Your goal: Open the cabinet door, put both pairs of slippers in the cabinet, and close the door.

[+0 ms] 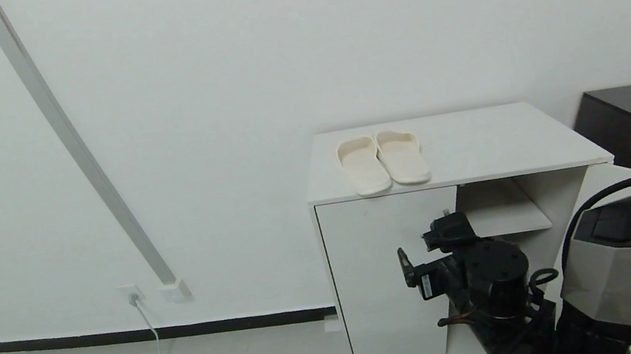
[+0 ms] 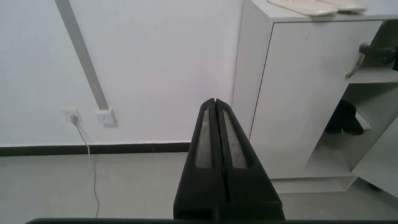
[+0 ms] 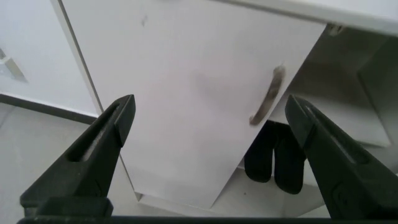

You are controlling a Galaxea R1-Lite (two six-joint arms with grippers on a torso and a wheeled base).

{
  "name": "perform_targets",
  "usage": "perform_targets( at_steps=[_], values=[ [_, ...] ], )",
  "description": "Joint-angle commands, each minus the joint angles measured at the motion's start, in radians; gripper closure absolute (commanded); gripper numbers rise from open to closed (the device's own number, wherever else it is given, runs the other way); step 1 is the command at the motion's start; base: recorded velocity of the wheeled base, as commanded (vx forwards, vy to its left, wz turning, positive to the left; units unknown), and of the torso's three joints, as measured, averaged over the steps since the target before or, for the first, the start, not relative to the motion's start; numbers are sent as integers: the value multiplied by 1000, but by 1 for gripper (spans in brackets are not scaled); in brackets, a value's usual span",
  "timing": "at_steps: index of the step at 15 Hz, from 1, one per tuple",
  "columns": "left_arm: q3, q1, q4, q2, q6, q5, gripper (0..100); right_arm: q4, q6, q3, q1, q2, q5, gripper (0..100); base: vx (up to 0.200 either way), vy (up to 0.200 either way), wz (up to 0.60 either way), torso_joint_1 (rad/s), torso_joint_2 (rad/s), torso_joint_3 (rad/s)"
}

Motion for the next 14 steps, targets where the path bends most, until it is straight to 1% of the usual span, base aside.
perform_targets(
  at_steps=[1,5,14],
  values=[
    [0,1,0,1,0,0,100,-1,0,-2,0,6,3,0,0,0,0,261,-603,-339],
    [0,1,0,1,1,0,100,-13,0,0,3,8,11,0,0,0,0,224,-504,-288],
    [2,1,0,1,1,0,100,-22,-5,0,-3,32,12,0,0,0,0,174,-368,-200]
  ],
)
